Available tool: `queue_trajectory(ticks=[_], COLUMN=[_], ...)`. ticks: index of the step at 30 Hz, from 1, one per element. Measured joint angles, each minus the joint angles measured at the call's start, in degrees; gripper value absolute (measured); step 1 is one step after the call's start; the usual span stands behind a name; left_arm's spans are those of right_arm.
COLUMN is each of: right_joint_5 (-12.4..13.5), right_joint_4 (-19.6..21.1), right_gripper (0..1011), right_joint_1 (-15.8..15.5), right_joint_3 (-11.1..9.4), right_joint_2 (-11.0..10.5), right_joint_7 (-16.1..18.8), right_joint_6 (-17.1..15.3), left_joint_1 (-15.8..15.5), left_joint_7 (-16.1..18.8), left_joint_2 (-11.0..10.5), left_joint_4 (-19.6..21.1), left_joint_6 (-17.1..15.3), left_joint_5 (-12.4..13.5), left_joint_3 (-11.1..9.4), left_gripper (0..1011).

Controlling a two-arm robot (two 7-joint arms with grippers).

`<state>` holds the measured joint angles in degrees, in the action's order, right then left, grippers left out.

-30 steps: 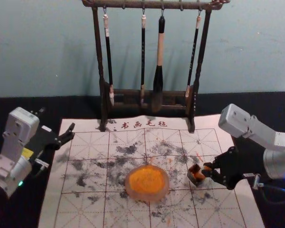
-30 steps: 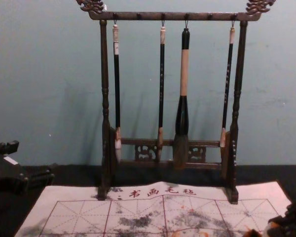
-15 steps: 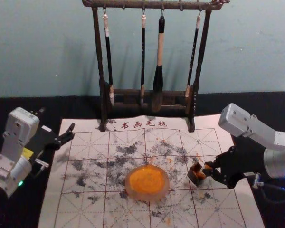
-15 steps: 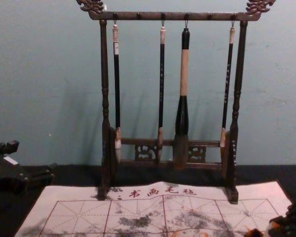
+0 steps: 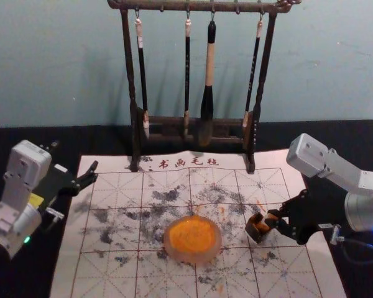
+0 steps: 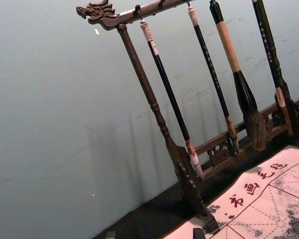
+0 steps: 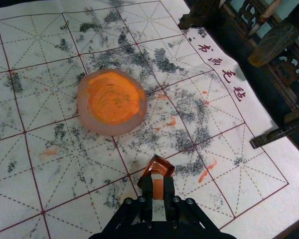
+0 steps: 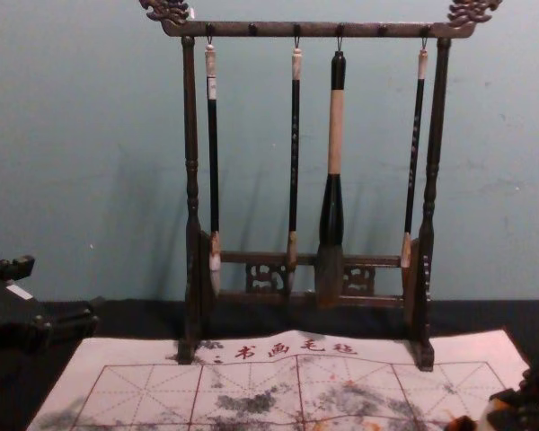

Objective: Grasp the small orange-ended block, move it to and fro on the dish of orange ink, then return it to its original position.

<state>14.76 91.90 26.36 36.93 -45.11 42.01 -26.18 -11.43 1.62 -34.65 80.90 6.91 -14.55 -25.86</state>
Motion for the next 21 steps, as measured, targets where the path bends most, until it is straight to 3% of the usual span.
queue_trajectory(ticks=[17, 21], right_joint_5=[0.03, 0.04], right_joint_4=[0.02, 0.05], right_gripper=[107, 175], right_joint_1=[-0.04, -0.03], right_joint_3=[-0.03, -0.04], right_joint_2=[-0.06, -0.06], right_joint_7=[-0.01, -0.01], right_joint_6=[0.09, 0.10], left_joint_1=[0.00, 0.00], left_joint_7=[0.00, 0.00], left_joint_2=[0.00, 0.00], left_joint_4=[0.00, 0.00], left_joint_6=[0.00, 0.00], left_joint_5=[0.00, 0.00], left_joint_3=[0.00, 0.00], left_gripper=[1001, 1001])
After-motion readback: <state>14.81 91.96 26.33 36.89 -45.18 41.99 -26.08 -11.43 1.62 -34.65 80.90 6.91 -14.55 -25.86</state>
